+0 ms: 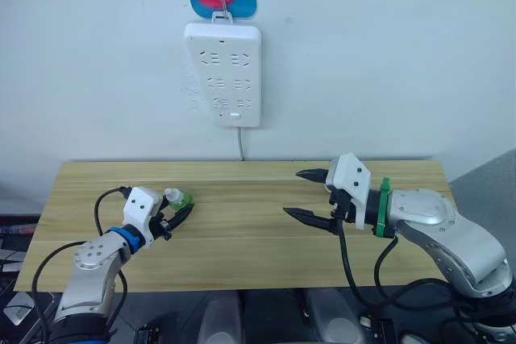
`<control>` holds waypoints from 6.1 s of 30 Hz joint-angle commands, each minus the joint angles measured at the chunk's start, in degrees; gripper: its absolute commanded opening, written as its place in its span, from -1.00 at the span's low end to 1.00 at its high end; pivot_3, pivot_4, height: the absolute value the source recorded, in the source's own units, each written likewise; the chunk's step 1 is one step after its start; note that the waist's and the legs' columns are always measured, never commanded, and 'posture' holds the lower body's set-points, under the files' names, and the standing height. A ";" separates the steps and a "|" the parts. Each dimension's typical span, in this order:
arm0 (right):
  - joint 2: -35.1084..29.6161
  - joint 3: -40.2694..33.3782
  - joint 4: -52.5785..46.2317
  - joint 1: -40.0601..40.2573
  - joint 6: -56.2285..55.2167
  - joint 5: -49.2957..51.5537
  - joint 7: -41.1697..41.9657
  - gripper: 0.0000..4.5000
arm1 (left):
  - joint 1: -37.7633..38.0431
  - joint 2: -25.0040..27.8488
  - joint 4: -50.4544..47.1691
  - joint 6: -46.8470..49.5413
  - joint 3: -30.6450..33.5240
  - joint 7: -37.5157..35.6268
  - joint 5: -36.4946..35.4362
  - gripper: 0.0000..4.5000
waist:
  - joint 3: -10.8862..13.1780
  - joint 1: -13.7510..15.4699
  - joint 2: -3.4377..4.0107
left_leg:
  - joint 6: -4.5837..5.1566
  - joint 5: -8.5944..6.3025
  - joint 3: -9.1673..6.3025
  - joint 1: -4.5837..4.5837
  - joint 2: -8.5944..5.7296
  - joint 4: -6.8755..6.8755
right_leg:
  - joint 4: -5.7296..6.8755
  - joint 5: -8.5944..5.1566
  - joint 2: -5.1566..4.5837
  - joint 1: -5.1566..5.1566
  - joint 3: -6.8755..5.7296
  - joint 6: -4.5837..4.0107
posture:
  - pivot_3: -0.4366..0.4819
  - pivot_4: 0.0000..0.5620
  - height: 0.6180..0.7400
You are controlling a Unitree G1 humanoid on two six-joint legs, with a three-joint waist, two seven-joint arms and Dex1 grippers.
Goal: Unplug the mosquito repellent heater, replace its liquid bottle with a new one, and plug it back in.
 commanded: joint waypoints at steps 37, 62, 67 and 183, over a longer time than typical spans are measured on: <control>8.40 7.01 11.42 -20.41 6.50 5.44 8.93 0.72 | -29.18 9.48 -10.81 13.81 -21.62 -31.29 -4.00 -0.02 | -6.85 -4.38 0.14 | -0.39 0.45 -0.42 -0.37 -0.44 0.17 | 0.54 0.01 0.25 -0.19 -0.81 -0.04 | -0.38 -0.76 1.00; 13.47 9.85 16.91 -19.99 -0.52 -2.79 10.03 -0.53 | -28.59 7.99 -13.26 14.83 -19.49 -31.58 -6.40 -0.02 | -9.32 -5.19 0.19 | -0.30 0.79 -1.11 -0.33 -0.91 0.18 | 0.90 0.05 0.03 -0.05 -1.12 -0.10 | -0.35 -0.85 1.00; 13.18 7.76 17.06 -19.98 -1.86 -1.85 11.14 -0.53 | -26.77 6.22 -11.72 11.11 -16.71 -31.74 -8.22 -0.02 | -10.26 -5.25 0.22 | -0.44 0.89 -1.22 -0.28 -0.92 0.18 | 0.96 0.05 0.02 -0.02 -1.13 -0.10 | -0.34 -0.92 1.00; 11.85 -4.05 8.98 -7.63 -5.31 1.35 7.75 0.31 | -21.00 -4.33 -12.56 16.66 -14.88 -14.23 -11.85 0.02 | -11.86 -4.42 0.57 | -0.12 0.88 -1.62 0.60 -1.00 0.08 | 0.72 0.11 0.03 1.06 -1.27 -0.19 | -0.40 -0.83 1.00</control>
